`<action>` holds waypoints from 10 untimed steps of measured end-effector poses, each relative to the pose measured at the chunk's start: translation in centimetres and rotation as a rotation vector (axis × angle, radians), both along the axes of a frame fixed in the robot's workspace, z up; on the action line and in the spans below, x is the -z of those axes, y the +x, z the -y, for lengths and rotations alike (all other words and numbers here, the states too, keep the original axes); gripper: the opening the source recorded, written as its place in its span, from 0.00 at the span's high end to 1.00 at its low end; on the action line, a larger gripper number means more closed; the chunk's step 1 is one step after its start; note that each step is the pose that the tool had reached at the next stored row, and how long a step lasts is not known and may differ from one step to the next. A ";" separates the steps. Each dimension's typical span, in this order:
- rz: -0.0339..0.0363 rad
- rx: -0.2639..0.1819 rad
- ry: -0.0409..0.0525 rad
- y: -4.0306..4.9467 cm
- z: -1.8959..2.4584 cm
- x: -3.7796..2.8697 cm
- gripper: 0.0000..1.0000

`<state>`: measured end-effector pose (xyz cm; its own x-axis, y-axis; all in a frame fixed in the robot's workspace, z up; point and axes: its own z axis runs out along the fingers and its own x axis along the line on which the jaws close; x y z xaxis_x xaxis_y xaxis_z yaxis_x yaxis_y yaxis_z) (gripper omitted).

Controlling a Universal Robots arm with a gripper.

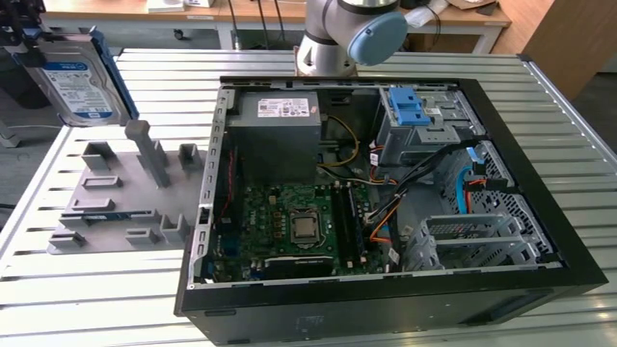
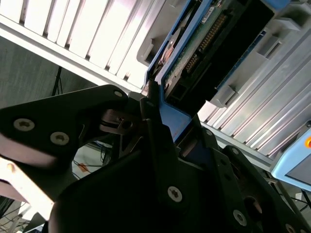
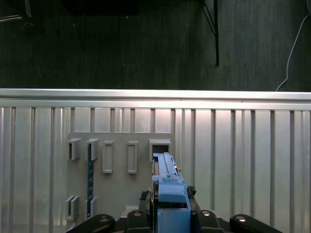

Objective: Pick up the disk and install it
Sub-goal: 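Pick up the disk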

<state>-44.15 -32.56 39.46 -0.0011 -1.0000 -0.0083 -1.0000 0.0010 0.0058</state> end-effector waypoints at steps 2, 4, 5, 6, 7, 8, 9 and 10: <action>0.0000 0.000 0.0000 0.00 0.00 -0.14 0.64; -0.0001 0.000 0.0000 0.00 0.00 -0.28 0.64; -0.0001 0.000 0.0000 0.00 0.00 -0.37 0.64; 0.0000 0.000 0.0000 0.00 0.00 -0.44 0.64; 0.0001 0.000 0.0000 0.00 0.00 -0.51 0.64; 0.0000 0.000 0.0000 0.00 0.00 -0.58 0.64; 0.0000 0.000 0.0000 0.00 0.00 -0.65 0.64; 0.0000 0.000 0.0000 0.00 0.00 -0.71 0.64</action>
<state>-44.15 -32.56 40.17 -0.0010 -1.0000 -0.0083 -1.0000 0.0010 0.0057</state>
